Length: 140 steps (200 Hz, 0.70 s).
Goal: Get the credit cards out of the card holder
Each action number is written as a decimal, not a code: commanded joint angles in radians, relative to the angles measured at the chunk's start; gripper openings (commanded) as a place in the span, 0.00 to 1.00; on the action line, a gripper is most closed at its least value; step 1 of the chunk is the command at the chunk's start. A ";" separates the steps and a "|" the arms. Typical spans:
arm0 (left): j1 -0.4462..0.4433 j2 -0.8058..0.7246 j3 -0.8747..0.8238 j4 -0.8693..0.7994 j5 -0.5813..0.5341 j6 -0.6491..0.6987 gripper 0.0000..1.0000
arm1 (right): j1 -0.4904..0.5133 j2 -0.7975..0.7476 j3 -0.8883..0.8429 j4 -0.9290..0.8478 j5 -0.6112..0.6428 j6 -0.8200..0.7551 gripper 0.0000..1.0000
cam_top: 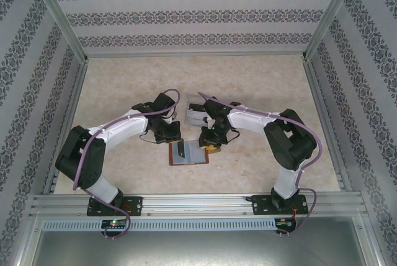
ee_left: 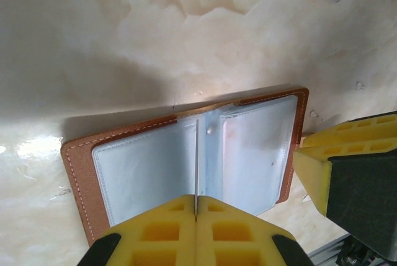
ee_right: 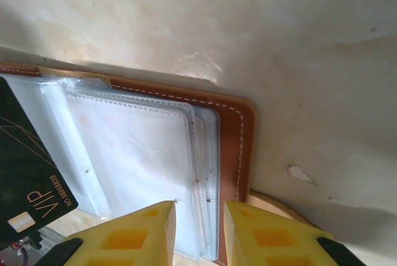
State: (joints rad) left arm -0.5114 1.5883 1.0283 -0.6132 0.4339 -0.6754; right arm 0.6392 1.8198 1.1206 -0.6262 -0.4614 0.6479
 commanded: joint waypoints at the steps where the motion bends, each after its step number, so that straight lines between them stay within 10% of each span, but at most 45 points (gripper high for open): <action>1: -0.007 0.002 0.059 -0.103 -0.045 0.088 0.00 | -0.015 -0.046 -0.015 -0.036 0.035 -0.014 0.28; 140: -0.008 0.094 0.333 -0.240 -0.031 0.905 0.00 | -0.120 -0.164 -0.044 -0.090 0.069 -0.076 0.28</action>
State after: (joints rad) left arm -0.5114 1.6421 1.3258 -0.8242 0.3641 -0.0231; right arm 0.5419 1.7004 1.0988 -0.6788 -0.4187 0.6022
